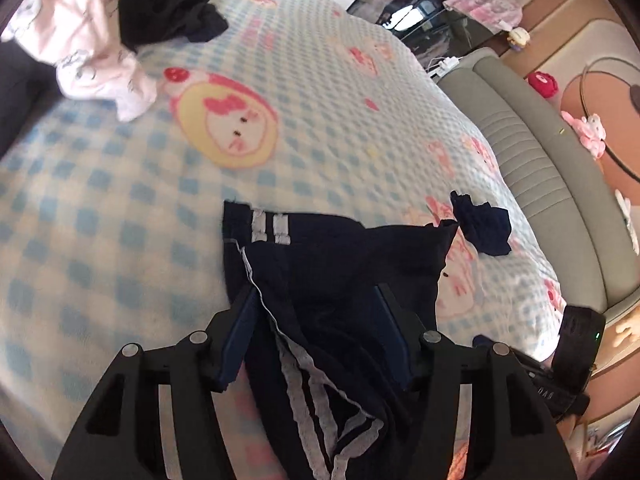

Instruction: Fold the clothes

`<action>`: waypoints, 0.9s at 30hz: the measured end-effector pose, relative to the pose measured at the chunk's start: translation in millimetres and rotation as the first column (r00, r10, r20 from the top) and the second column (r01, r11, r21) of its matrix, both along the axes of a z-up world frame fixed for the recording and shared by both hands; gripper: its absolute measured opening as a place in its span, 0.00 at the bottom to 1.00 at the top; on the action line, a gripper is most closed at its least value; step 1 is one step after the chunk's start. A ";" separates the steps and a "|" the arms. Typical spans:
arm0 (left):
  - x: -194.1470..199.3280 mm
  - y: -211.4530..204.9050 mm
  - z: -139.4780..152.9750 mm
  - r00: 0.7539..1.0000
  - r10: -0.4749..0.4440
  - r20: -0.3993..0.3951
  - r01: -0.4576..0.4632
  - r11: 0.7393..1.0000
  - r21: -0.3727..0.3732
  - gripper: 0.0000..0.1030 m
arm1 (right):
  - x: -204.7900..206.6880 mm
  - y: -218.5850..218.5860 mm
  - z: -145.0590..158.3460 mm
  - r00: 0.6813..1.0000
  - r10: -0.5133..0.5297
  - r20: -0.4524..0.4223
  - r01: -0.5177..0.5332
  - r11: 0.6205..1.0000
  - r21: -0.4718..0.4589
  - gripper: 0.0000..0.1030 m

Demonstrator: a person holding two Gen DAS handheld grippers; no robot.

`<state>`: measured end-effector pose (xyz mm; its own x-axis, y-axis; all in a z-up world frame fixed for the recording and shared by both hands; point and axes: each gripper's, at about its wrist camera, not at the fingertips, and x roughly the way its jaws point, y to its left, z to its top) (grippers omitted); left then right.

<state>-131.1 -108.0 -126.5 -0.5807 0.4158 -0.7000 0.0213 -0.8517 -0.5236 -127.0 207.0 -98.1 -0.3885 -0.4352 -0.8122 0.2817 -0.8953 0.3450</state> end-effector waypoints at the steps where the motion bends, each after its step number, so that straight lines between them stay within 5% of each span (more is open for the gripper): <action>1: -5.9 5.5 1.5 1.000 -0.013 -0.004 0.013 0.999 -0.045 0.50 | -11.5 -4.8 0.0 1.000 0.008 -0.001 -0.008 1.000 0.009 0.49; 2: -12.4 9.6 -1.3 1.000 -0.013 0.017 0.014 0.995 -0.095 0.45 | -23.0 -9.6 0.0 1.000 0.016 -0.002 -0.016 1.000 0.019 0.49; 4: -24.7 10.6 -10.0 0.998 -0.032 0.054 0.039 0.991 -0.129 0.17 | -46.0 -19.2 -0.3 1.000 0.031 -0.003 -0.031 0.999 0.038 0.49; 7: -26.4 3.0 -11.1 0.997 -0.052 0.059 0.058 0.992 -0.112 0.10 | -72.2 -32.1 -2.6 0.999 0.035 -0.015 -0.035 0.999 0.042 0.49; 11: -23.7 -15.9 5.0 1.000 -0.003 0.012 0.005 0.986 -0.165 0.09 | -100.9 -42.7 -4.9 1.000 -0.002 -0.024 0.003 0.999 0.036 0.49; 14: -22.4 -29.1 1.7 1.000 0.012 -0.017 -0.014 0.992 -0.128 0.10 | -113.6 -52.1 -6.4 1.000 -0.009 -0.020 0.009 0.999 0.036 0.49; 18: -16.2 -29.7 -11.2 1.000 0.024 -0.016 -0.025 0.998 -0.052 0.10 | -98.9 -78.0 2.8 0.992 0.115 -0.051 -0.118 0.992 -0.048 0.49; 22: -21.4 -22.5 -20.7 0.999 0.024 0.031 -0.022 0.996 -0.082 0.12 | -82.5 -91.7 5.5 0.979 0.206 -0.014 -0.204 0.956 -0.209 0.49; 27: -24.8 -19.3 -27.4 0.999 0.001 0.054 0.004 0.997 -0.083 0.20 | -79.5 -104.5 5.9 0.964 0.265 -0.024 -0.265 0.947 -0.183 0.53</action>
